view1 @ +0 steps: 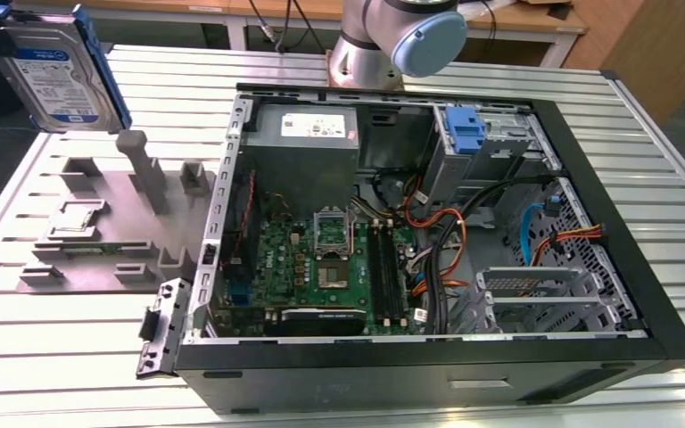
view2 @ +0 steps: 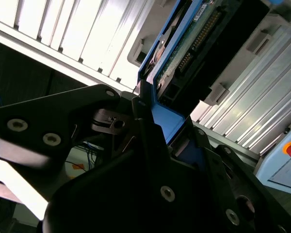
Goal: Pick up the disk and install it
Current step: 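Pick up the disk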
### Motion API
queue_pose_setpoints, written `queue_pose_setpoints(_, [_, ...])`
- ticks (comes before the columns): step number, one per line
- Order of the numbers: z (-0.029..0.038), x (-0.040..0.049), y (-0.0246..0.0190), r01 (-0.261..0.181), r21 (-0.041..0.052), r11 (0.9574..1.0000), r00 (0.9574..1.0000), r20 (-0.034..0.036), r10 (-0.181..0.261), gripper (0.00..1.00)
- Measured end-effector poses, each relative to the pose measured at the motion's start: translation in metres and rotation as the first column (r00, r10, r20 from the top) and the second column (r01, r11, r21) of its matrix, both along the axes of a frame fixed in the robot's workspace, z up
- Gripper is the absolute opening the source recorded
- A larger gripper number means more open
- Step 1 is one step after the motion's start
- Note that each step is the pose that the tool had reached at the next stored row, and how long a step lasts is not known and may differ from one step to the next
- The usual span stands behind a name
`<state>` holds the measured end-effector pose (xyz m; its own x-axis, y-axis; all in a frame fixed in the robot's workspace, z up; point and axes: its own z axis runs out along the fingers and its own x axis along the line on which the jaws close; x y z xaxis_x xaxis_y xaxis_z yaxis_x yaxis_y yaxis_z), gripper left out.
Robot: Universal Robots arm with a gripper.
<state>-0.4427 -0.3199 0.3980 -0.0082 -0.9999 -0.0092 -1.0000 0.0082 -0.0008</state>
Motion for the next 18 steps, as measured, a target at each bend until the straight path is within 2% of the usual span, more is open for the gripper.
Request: queue_pose_setpoints(18, [0.0025,0.0,0.0,0.0,0.0,1.0,1.0,-0.0001,0.0,0.37])
